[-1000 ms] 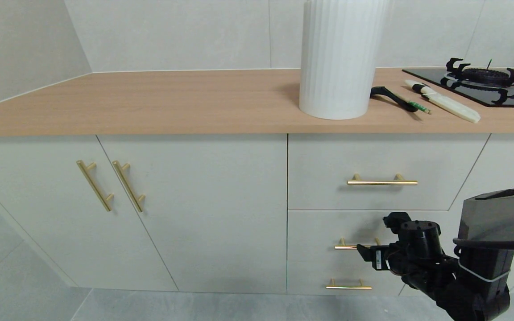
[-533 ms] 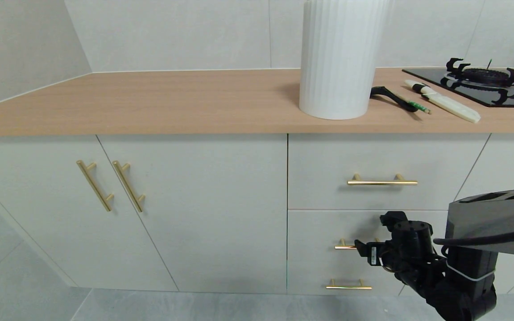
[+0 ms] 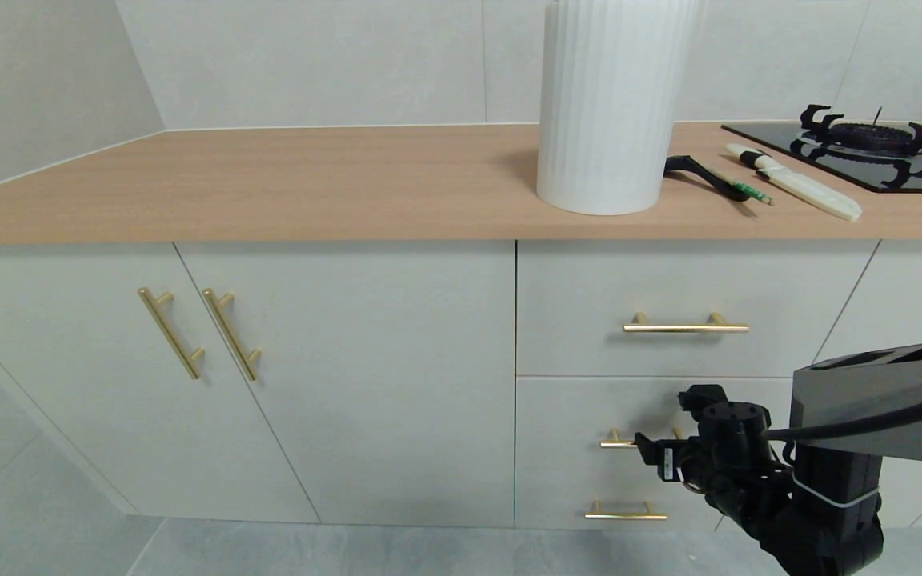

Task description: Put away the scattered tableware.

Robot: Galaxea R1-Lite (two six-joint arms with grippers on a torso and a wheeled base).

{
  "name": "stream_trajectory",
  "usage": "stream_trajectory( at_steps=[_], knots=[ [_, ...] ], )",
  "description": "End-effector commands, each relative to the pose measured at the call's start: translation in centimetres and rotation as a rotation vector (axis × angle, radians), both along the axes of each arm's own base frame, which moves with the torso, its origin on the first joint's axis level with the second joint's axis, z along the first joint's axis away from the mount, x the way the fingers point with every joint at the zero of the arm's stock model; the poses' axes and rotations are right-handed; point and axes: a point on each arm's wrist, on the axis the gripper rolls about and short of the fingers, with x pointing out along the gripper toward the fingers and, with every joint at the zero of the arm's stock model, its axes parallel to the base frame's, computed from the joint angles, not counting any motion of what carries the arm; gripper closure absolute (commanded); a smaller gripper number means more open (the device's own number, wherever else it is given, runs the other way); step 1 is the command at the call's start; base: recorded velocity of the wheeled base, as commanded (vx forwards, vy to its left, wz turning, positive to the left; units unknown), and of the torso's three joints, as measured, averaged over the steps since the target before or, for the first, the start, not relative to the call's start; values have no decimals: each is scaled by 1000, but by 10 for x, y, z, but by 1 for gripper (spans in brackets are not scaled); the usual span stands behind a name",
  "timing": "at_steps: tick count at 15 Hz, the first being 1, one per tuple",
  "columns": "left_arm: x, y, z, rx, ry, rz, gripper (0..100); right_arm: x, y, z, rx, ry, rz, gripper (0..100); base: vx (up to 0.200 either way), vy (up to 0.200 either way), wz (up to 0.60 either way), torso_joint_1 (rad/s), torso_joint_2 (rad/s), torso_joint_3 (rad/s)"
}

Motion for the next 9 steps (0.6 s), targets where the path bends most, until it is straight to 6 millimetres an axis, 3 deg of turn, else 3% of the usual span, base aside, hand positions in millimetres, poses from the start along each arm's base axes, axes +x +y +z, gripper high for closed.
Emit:
stream_trajectory(
  at_steps=[1, 9],
  knots=[
    [0, 0, 0, 0, 0, 0, 0, -1, 0, -2, -6, 13, 2, 0, 0, 0, 0, 0, 0, 0],
    [0, 0, 0, 0, 0, 0, 0, -2, -1, -8, -12, 30, 2, 0, 0, 0, 0, 0, 0, 0]
  ],
)
